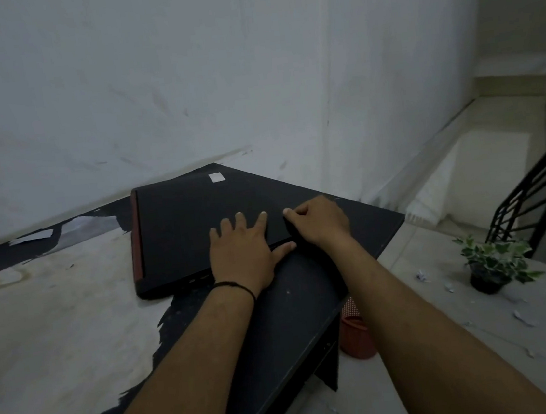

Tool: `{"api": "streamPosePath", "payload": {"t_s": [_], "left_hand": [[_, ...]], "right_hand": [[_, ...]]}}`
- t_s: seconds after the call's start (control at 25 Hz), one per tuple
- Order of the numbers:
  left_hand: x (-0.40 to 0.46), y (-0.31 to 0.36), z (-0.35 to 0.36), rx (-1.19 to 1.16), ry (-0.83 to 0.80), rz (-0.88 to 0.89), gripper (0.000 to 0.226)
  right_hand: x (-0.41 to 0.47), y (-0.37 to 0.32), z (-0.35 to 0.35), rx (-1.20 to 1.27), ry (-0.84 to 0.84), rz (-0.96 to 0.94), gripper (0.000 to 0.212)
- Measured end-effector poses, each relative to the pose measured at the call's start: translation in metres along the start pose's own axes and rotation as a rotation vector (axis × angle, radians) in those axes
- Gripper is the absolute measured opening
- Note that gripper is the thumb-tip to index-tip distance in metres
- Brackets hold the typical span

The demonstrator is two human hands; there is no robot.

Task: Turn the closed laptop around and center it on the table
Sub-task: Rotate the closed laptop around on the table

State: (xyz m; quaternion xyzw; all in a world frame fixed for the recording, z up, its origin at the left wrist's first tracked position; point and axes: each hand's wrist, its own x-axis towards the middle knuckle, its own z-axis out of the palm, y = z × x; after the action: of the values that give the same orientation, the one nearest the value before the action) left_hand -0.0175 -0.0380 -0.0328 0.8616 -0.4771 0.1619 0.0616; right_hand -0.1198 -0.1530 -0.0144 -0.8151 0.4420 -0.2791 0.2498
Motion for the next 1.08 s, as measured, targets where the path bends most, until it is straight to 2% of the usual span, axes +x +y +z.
{"api": "streamPosePath", "payload": {"t_s": [0.16, 0.28, 0.4, 0.6, 0.76, 0.88, 1.0, 1.08], "left_hand": [[-0.006, -0.017, -0.013, 0.072, 0.026, 0.107, 0.081], [-0.021, -0.032, -0.023, 0.113, 0.018, 0.156, 0.076], [-0.047, -0.054, -0.028, 0.118, 0.044, 0.169, 0.075], [-0.076, -0.077, -0.037, 0.073, 0.074, 0.158, 0.073], [-0.080, -0.061, -0.037, 0.015, 0.123, 0.019, 0.085], [-0.065, -0.031, -0.037, -0.016, 0.042, -0.091, 0.091], [-0.048, -0.014, -0.035, -0.025, -0.035, -0.101, 0.082], [-0.042, -0.011, -0.032, -0.028, -0.033, -0.094, 0.073]], "right_hand": [[-0.014, -0.007, 0.004, 0.027, 0.006, 0.047, 0.050], [-0.027, -0.014, 0.008, 0.078, 0.012, 0.084, 0.044], [-0.053, -0.027, 0.019, 0.084, 0.027, 0.086, 0.039], [-0.078, -0.036, 0.026, 0.055, 0.034, 0.009, 0.046], [-0.052, -0.026, 0.021, 0.097, -0.016, -0.027, 0.051], [-0.011, -0.023, 0.025, 0.171, -0.108, -0.012, 0.036], [0.013, -0.026, 0.029, 0.253, -0.250, 0.008, 0.035], [0.024, -0.026, 0.034, 0.177, -0.280, -0.023, 0.042]]}}
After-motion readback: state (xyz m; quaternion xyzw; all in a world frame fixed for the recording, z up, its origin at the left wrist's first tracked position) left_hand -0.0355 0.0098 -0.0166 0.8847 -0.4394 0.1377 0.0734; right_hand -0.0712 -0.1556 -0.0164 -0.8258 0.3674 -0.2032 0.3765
